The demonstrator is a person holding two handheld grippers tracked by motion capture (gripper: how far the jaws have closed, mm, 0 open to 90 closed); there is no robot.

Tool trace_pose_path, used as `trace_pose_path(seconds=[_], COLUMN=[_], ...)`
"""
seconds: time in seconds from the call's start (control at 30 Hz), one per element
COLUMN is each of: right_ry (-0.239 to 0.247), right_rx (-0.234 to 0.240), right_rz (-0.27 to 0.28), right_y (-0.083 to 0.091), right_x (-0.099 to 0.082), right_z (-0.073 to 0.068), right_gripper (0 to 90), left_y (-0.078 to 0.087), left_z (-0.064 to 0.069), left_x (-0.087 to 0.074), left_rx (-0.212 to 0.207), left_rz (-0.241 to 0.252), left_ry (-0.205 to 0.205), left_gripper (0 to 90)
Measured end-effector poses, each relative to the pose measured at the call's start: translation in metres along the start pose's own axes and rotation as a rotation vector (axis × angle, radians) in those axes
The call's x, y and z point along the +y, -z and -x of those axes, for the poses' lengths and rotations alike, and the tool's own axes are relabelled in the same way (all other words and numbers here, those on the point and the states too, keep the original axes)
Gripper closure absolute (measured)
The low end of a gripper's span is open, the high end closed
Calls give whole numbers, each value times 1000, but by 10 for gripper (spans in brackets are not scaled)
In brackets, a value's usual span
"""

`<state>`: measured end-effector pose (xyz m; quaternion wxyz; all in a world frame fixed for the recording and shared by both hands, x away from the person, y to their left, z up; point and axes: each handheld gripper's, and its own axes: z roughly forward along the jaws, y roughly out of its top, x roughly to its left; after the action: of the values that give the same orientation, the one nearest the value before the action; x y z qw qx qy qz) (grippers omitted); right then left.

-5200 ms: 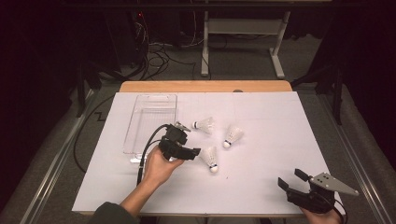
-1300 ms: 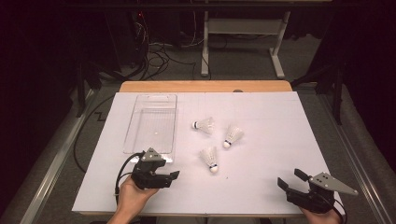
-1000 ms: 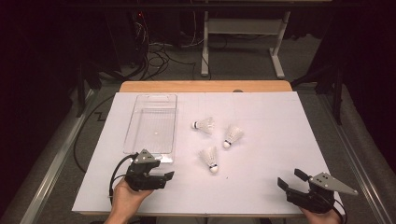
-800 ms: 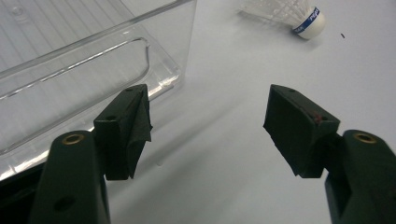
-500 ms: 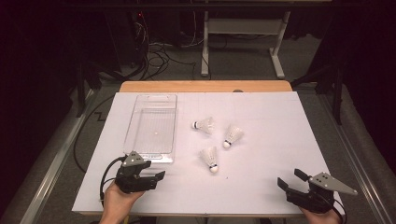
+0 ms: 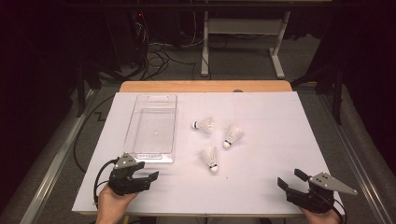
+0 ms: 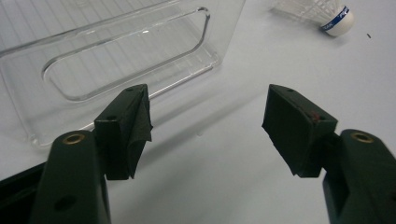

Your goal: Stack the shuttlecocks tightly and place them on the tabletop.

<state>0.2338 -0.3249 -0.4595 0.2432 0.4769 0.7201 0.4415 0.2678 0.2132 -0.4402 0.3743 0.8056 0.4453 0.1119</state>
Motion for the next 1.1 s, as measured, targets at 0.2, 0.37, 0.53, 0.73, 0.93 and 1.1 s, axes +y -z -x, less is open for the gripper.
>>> trace_pose_path(seconds=[0.2,0.37,0.53,0.73,0.93,1.1], right_ry=[-1,-1,-2,0,-5,-8], right_rx=[0,-2,-3,-5,-8,-10], right_rz=[-1,-1,-2,1,3,6], right_y=[0,0,0,0,0,1], right_x=[0,0,0,0,0,0], right_z=[0,0,0,0,1,1], right_gripper=[262,262,262,262,262,262], left_y=[6,11,14,15,18,19], left_z=[-6,-10,-12,-15,-20,-22], left_x=[-8,-13,-17,-23,-32,-37], left_rx=[22,36,44,66,86,90], left_rz=[20,40,61,81,123,140], left_ry=[11,26,30,33,56,64], left_gripper=[331,333,333,322,315,315])
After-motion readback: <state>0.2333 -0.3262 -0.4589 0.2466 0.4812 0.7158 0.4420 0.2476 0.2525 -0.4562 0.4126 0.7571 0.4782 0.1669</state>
